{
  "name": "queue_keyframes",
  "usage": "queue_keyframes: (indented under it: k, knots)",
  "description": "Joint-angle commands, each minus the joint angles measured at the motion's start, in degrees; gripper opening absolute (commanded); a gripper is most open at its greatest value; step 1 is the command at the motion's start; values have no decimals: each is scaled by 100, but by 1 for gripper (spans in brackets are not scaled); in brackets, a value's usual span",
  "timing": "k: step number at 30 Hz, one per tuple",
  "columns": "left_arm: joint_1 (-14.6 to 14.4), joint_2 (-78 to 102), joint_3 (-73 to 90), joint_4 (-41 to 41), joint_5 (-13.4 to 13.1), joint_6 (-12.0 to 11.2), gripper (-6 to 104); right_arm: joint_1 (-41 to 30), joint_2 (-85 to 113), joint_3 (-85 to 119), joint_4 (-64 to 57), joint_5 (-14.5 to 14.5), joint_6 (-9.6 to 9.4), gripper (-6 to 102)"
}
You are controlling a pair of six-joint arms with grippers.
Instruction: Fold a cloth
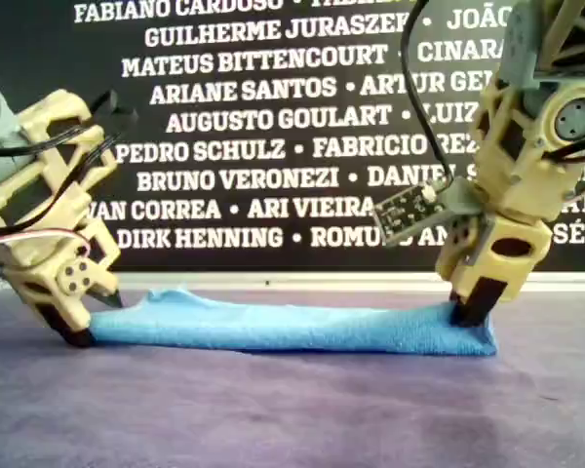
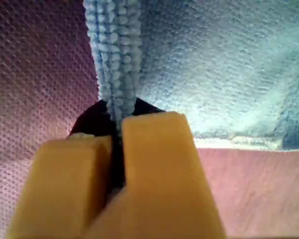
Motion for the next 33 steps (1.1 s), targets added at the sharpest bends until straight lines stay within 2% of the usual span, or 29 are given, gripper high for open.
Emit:
queue_keyframes:
  k: [1, 4, 6, 7, 11, 18, 26, 33]
  knots:
    - [0, 132, -281, -88, -26, 26, 44, 44, 413, -97, -272, -62, 0, -2]
    - [0, 211, -360, -97, 70, 26, 12, 44, 466, -88, -272, -62, 0, -2]
    - [0, 220, -369, -97, 79, 26, -5, 44, 519, -79, -272, -62, 0, -2]
    - [-9, 220, -352, -97, 79, 26, -6, 44, 527, -79, -272, -62, 0, -2]
    - [0, 229, -220, -88, 35, 26, 3, 44, 527, -18, -272, -62, -9, -2]
    - [-9, 668, 606, -88, 70, 26, 0, 220, 580, 650, -272, -62, -9, -2]
    - [-88, 2285, 1925, -88, 79, 26, 0, 571, 1705, 1397, -272, -62, 0, -2]
    - [-97, 2628, 2505, -88, 88, -44, 0, 633, 2259, 2021, -272, -53, 0, -2]
